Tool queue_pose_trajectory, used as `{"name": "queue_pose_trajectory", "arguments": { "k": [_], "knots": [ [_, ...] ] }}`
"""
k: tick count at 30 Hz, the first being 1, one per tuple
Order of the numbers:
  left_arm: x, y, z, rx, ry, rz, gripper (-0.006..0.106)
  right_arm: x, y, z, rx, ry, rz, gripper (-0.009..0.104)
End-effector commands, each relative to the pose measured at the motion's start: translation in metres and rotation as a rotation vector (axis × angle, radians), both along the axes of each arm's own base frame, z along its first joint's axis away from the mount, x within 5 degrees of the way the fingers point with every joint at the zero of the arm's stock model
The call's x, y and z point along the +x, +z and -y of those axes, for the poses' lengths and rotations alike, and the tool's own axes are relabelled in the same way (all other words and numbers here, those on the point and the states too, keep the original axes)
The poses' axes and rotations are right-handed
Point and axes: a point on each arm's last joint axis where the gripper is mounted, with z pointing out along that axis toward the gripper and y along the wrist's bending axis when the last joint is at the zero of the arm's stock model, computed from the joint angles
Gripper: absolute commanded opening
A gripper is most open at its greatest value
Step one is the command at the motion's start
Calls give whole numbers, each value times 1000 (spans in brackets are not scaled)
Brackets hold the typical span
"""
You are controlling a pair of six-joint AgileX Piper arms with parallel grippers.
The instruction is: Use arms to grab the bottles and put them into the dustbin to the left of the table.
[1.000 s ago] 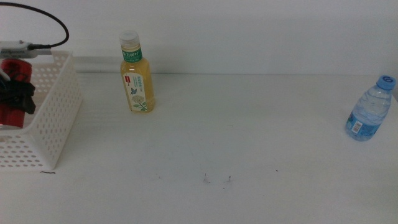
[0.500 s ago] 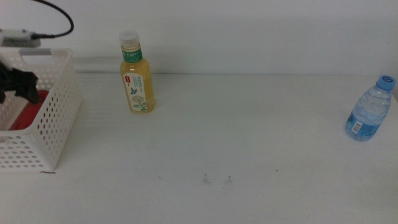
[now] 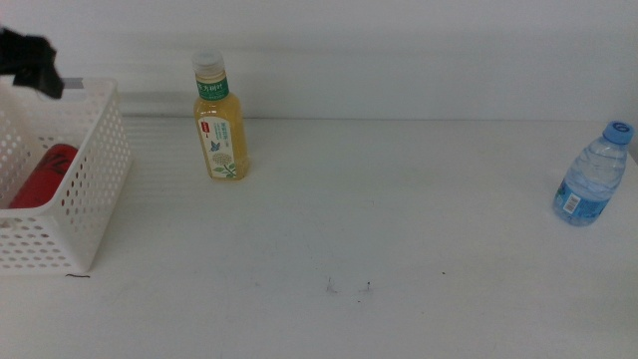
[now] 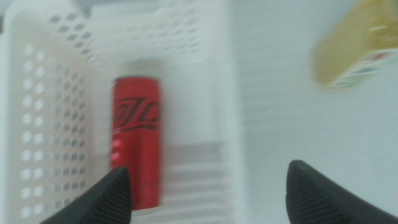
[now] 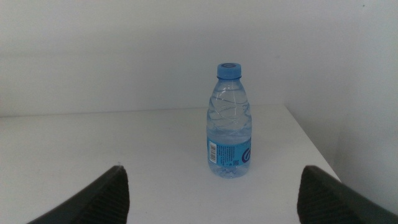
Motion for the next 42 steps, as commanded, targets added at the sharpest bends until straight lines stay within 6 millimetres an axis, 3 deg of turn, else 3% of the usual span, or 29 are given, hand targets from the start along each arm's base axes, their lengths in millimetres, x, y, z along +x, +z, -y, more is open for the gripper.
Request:
{"name": "queue_pose_trajectory", "arguments": {
  "k": [1, 5, 9, 15, 33, 42],
  "knots": [
    [-10, 18, 18, -25, -12, 38, 81, 0, 0, 0, -12, 0, 8, 93],
    [-24, 30, 47, -40, -68, 84, 81, 0, 0, 0, -12, 0, 8, 93],
    [-42, 30, 72, -51, -111, 165, 81, 0, 0, 0, -12, 0, 8, 93],
    [-69, 10, 97, -89, -145, 280, 81, 0, 0, 0, -12, 0, 8, 93],
    [-130, -81, 122, -104, -176, 597, 81, 0, 0, 0, -12, 0, 8, 93],
    [-156, -121, 121, -150, -117, 763, 81, 0, 0, 0, -12, 0, 8, 93]
  ]
}}
